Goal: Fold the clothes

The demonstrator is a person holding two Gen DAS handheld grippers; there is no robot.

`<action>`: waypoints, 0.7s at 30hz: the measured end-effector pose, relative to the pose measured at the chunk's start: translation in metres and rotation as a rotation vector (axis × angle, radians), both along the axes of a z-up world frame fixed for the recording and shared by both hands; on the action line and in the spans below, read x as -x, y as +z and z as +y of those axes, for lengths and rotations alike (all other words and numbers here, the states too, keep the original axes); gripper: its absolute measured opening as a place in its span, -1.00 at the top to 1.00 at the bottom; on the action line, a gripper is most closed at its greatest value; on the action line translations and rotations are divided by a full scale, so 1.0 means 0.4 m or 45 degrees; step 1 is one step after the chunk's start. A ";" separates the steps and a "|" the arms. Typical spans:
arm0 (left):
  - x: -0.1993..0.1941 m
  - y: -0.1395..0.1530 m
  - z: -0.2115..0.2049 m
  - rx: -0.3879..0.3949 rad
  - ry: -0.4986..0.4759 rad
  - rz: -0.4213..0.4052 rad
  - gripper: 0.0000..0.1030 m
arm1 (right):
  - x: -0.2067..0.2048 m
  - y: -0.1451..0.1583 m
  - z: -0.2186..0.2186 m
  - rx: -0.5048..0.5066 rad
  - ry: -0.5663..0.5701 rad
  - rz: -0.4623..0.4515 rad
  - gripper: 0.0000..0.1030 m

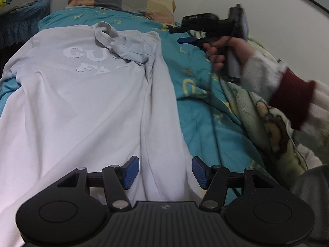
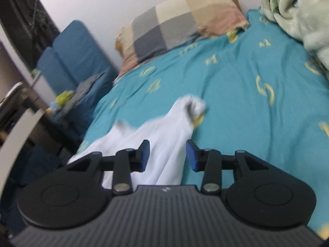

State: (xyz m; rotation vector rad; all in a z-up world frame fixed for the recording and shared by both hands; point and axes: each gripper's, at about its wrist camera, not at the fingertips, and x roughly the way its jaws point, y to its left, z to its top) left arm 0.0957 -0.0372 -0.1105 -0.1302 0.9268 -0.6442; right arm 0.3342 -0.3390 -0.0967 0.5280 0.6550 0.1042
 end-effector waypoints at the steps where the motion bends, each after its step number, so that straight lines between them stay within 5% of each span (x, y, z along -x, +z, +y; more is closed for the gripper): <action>1: 0.011 0.009 0.004 0.004 0.004 -0.015 -0.16 | 0.050 0.018 0.013 -0.011 0.010 0.025 0.17; 5: 0.042 0.055 0.051 0.052 0.107 -0.051 -0.16 | 0.230 0.076 0.082 -0.025 0.052 0.201 0.17; 8: 0.052 0.082 0.092 0.061 0.229 -0.067 -0.16 | 0.377 0.089 0.140 -0.091 0.118 0.226 0.18; 13: 0.052 0.106 0.131 0.051 0.355 -0.076 -0.16 | 0.571 0.035 0.283 -0.070 0.344 0.398 0.17; 15: 0.049 0.109 0.131 0.045 0.361 -0.084 -0.16 | 0.621 0.017 0.335 -0.027 0.443 0.465 0.17; 21: 0.036 0.094 0.142 0.054 0.375 -0.055 -0.16 | 0.670 0.029 0.457 0.385 0.723 0.514 0.19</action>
